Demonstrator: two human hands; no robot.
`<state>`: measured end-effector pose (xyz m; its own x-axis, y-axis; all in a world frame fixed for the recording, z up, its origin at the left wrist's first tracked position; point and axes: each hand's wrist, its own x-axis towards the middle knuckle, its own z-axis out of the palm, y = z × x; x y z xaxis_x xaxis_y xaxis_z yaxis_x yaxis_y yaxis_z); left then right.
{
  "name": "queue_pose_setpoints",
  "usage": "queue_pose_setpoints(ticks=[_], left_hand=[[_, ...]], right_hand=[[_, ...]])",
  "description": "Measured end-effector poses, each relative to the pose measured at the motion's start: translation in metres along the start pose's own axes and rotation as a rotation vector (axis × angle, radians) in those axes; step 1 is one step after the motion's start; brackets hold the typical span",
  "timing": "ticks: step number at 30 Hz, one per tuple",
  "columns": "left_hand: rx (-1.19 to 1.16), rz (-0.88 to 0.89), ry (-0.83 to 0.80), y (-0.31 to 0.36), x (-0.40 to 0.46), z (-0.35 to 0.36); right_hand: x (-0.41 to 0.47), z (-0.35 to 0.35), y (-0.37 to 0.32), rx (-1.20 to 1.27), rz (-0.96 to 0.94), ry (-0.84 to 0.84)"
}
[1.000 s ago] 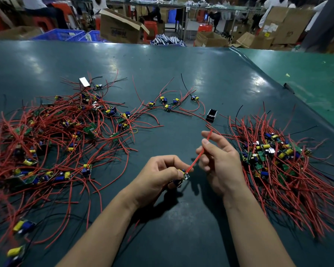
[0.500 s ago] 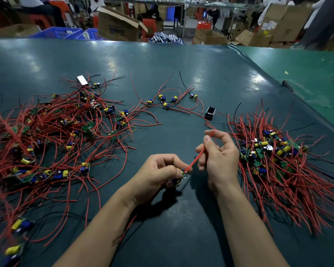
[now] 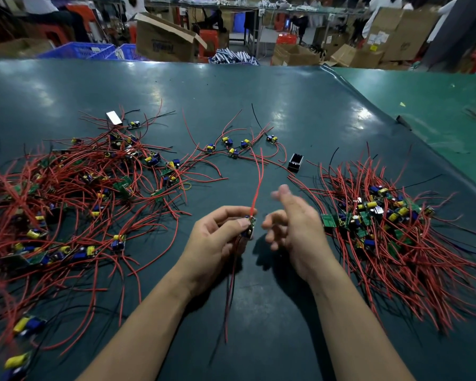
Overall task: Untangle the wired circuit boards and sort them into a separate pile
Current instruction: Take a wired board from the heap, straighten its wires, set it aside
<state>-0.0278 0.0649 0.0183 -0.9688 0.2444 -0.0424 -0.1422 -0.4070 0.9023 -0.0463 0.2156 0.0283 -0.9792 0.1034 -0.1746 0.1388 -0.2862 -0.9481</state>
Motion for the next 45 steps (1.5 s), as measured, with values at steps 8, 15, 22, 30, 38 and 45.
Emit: queue_pose_setpoints(ticks=[8,15,22,30,38,45], left_hand=[[0.05,-0.04,0.042,0.0,0.0,0.003],[0.179,0.014,0.06,-0.004,0.001,0.0],[0.461,0.061,0.006,0.01,-0.002,-0.015],[0.808,0.265,0.203,0.03,0.001,-0.051],[0.949,0.411,0.517,0.028,0.003,-0.057],[0.992,0.411,0.474,0.019,0.005,-0.052]], right_hand=[[-0.009,0.001,0.0,-0.067,-0.094,-0.069],[-0.007,-0.002,-0.002,-0.087,-0.032,-0.095],[-0.009,-0.006,-0.002,-0.297,-0.118,-0.115],[-0.005,-0.005,-0.005,-0.118,-0.254,0.375],[-0.008,-0.012,-0.015,0.364,-0.26,0.622],[-0.001,-0.02,-0.012,0.459,-0.041,0.685]])
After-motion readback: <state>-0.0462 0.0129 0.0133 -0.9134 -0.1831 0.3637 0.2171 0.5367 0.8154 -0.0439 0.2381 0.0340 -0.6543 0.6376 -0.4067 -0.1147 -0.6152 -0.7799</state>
